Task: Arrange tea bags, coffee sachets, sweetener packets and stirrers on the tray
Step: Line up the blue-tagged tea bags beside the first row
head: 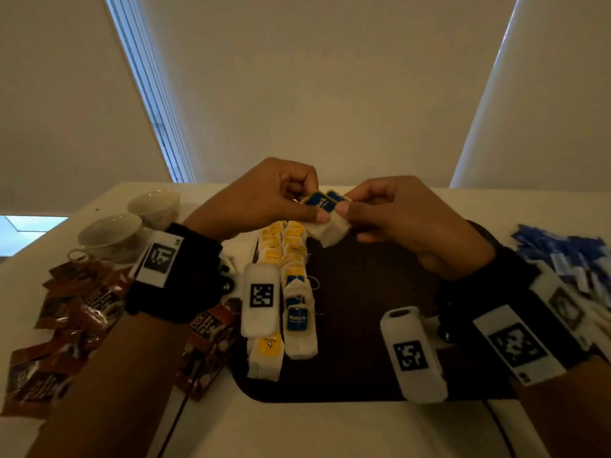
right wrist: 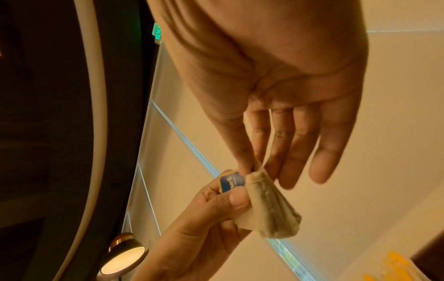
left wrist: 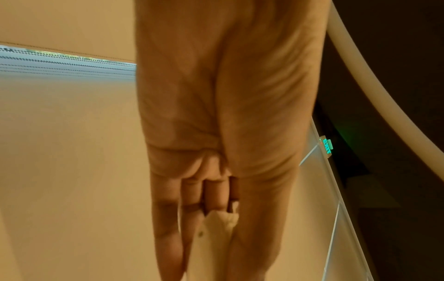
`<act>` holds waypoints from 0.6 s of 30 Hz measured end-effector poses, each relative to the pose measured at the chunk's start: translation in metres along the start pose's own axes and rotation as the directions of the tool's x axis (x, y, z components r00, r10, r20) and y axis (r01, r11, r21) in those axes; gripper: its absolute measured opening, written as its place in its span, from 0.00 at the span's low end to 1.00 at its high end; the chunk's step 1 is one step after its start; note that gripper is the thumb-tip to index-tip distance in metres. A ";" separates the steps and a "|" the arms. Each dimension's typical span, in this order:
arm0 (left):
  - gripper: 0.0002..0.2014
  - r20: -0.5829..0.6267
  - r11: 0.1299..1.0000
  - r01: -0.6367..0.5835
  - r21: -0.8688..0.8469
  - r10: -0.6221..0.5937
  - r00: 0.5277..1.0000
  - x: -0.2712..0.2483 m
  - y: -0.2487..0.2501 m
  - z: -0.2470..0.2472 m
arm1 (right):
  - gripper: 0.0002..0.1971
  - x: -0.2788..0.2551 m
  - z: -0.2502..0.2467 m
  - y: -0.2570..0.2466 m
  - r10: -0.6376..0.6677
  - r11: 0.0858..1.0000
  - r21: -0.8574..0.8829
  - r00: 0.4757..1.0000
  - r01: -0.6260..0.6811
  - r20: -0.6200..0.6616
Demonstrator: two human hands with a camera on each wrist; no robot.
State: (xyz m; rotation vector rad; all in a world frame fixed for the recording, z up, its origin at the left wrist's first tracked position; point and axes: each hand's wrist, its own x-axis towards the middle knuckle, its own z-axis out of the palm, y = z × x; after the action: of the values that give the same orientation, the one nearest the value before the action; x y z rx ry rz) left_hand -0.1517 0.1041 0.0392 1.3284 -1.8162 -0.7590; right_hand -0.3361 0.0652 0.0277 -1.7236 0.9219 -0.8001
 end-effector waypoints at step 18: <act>0.08 -0.149 0.990 0.072 0.118 -0.054 0.987 -0.017 -0.036 -0.058 | 0.03 -0.017 0.042 0.011 0.490 0.806 -0.576 0.700 -0.136 0.519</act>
State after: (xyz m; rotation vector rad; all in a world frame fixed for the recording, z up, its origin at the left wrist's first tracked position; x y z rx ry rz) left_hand -0.0813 0.1085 0.0382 1.4874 -1.7346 -0.5741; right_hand -0.3111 0.0961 0.0031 -1.9889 0.9350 0.3398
